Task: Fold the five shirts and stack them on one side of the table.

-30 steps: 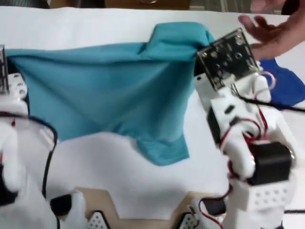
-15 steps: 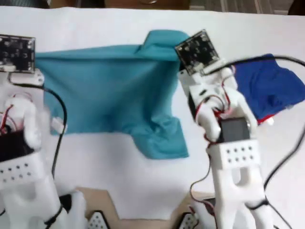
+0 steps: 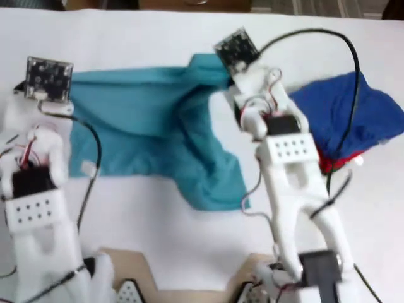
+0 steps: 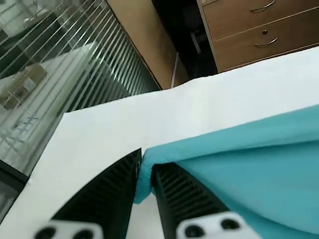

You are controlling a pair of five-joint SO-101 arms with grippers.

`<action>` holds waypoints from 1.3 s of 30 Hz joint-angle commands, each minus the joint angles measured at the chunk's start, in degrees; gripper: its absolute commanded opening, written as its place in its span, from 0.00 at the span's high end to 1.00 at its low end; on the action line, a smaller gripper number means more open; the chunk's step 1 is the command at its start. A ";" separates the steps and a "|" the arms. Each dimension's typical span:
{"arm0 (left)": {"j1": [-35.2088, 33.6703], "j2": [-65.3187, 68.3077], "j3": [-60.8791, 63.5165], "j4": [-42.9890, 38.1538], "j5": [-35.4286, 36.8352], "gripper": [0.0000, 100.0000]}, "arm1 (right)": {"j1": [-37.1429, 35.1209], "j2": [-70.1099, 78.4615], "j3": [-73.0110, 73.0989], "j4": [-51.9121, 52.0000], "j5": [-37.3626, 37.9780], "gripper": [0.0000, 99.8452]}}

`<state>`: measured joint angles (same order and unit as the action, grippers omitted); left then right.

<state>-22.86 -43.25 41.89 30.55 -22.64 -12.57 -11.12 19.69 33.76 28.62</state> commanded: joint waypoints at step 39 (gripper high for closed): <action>-6.07 23.03 -6.90 1.76 -4.92 0.98 | 2.24 29.93 -24.35 7.08 7.91 0.98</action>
<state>-28.40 -20.22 37.85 31.34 -27.47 -10.37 17.63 -1.41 42.37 36.62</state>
